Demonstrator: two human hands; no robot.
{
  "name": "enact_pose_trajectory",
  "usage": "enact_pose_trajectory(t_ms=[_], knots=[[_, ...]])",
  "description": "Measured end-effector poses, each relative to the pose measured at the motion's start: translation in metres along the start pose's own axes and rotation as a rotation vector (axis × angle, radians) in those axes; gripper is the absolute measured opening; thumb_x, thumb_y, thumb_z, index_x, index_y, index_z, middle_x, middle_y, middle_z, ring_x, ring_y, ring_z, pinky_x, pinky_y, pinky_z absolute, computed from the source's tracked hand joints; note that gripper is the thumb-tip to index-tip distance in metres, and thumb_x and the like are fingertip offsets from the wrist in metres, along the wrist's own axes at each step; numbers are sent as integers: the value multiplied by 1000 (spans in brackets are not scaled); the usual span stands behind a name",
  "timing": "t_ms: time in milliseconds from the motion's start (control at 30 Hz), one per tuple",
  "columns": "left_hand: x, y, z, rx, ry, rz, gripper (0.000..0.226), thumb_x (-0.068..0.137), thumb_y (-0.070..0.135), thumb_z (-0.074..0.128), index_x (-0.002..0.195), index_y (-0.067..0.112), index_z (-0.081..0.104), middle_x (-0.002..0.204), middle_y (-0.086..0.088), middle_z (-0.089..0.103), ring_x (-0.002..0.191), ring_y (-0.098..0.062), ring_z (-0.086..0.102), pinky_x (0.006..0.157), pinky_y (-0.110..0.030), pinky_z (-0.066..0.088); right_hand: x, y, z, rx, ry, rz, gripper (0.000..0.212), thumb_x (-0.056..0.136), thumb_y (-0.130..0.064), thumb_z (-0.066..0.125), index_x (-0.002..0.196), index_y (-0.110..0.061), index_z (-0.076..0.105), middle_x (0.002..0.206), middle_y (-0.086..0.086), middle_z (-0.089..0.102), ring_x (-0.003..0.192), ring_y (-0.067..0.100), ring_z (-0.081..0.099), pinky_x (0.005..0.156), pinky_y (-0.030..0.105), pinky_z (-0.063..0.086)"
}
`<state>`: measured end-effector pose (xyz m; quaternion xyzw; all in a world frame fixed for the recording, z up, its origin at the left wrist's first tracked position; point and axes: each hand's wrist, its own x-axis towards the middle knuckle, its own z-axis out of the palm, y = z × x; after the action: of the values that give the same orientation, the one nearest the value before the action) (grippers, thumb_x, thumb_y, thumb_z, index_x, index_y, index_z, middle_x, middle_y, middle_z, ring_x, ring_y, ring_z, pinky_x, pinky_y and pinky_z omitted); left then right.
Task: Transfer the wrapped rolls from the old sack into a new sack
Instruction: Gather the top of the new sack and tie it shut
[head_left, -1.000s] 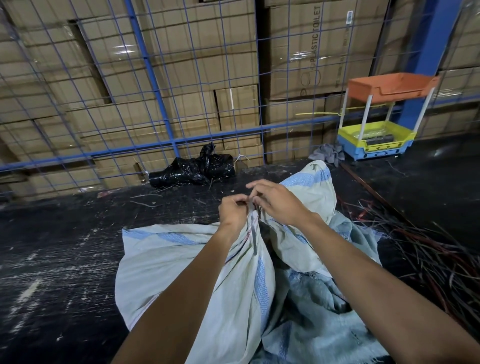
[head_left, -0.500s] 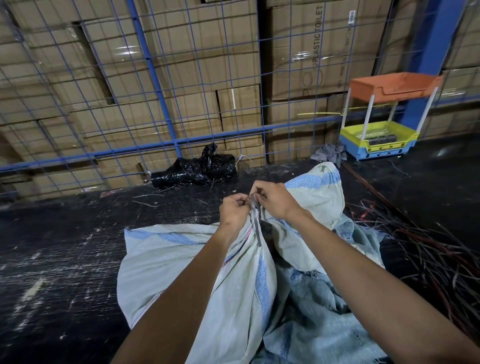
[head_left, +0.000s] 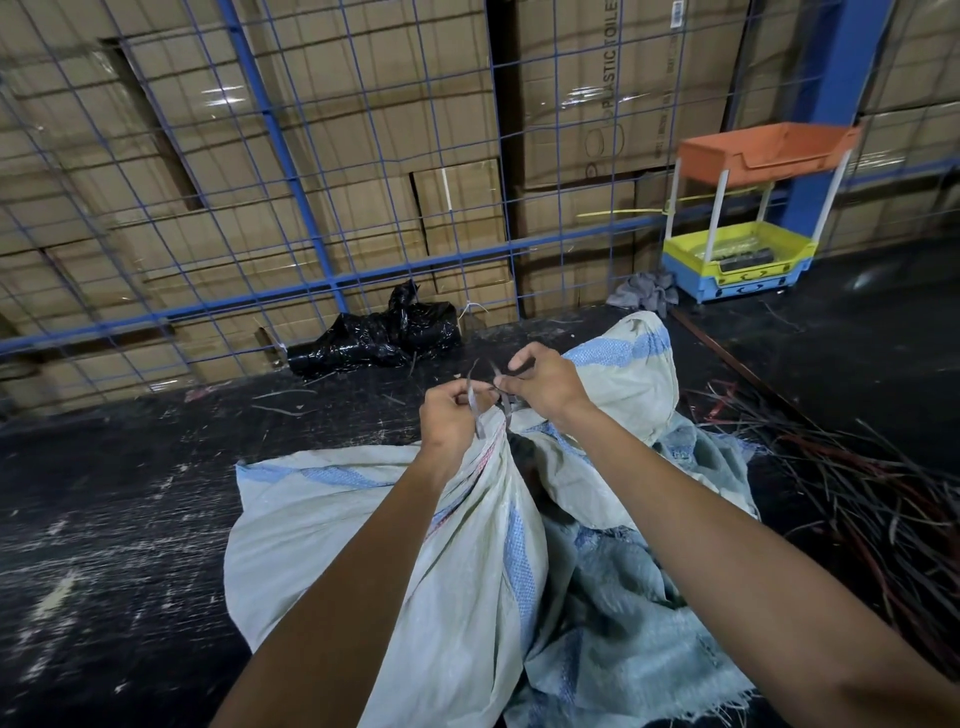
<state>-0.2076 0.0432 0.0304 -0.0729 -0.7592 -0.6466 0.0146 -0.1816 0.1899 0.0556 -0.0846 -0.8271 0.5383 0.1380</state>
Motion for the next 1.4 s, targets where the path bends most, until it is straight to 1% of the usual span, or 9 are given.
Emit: enact_pose_trajectory(t_ms=[200,400,567,733,833,1000,1100,1233,1400], knots=[[-2,3,1,-3,9,10,9,80,4,78,80,13,76,86,-8,76,83,-21,70,89,-40,57,-1,-1,-3,-93,-59,-53,12,86,-24,76,83,-13,77,72,-8,68,73,9,63,64,15,44],[0,3,-2,43,34,-37,10,77,8,78,77,17,79,80,-3,76,84,-26,72,85,-43,59,-3,-6,-11,-154,-222,-61,8,86,-19,76,89,-12,79,85,6,77,88,18,71,81,25,57],[0,8,-2,113,-42,19,16,81,-2,74,79,13,76,80,-5,75,78,-17,68,79,-35,57,0,-16,-13,-433,-279,-93,16,94,-18,63,87,-17,78,93,6,76,92,19,68,78,26,51],[2,6,-5,206,-5,131,22,82,-1,72,79,21,69,73,0,69,70,-13,64,73,-33,55,1,-16,-12,-180,-360,87,18,99,-19,58,89,-16,73,105,9,72,101,22,63,92,34,49],[2,4,-8,250,-35,211,23,86,1,68,80,23,69,80,5,70,78,-12,64,76,-32,54,1,-12,-11,-27,-320,167,19,100,-17,57,105,-7,72,102,8,69,92,15,60,84,26,46],[-2,9,-9,319,-108,263,9,83,13,76,91,16,75,86,8,72,74,4,61,75,-22,51,1,-12,-12,40,-321,188,18,100,-16,57,93,-11,72,79,0,66,72,8,55,66,18,44],[1,8,-9,377,-80,275,6,81,16,80,84,17,75,81,10,71,71,3,60,77,-30,54,2,-13,-10,49,-320,198,18,100,-16,56,93,-10,72,78,1,65,70,9,54,65,20,44],[3,4,-9,532,-60,336,10,86,26,73,78,26,70,82,10,70,83,-12,64,83,-36,55,4,-12,-10,83,-315,205,17,98,-16,59,88,-13,72,81,0,67,77,11,57,78,25,46],[2,4,-13,594,-92,422,4,85,29,73,85,27,69,92,11,66,88,-12,63,83,-39,56,5,-13,-11,68,-300,218,15,97,-18,62,85,-18,72,87,-2,70,83,10,60,88,28,48]])
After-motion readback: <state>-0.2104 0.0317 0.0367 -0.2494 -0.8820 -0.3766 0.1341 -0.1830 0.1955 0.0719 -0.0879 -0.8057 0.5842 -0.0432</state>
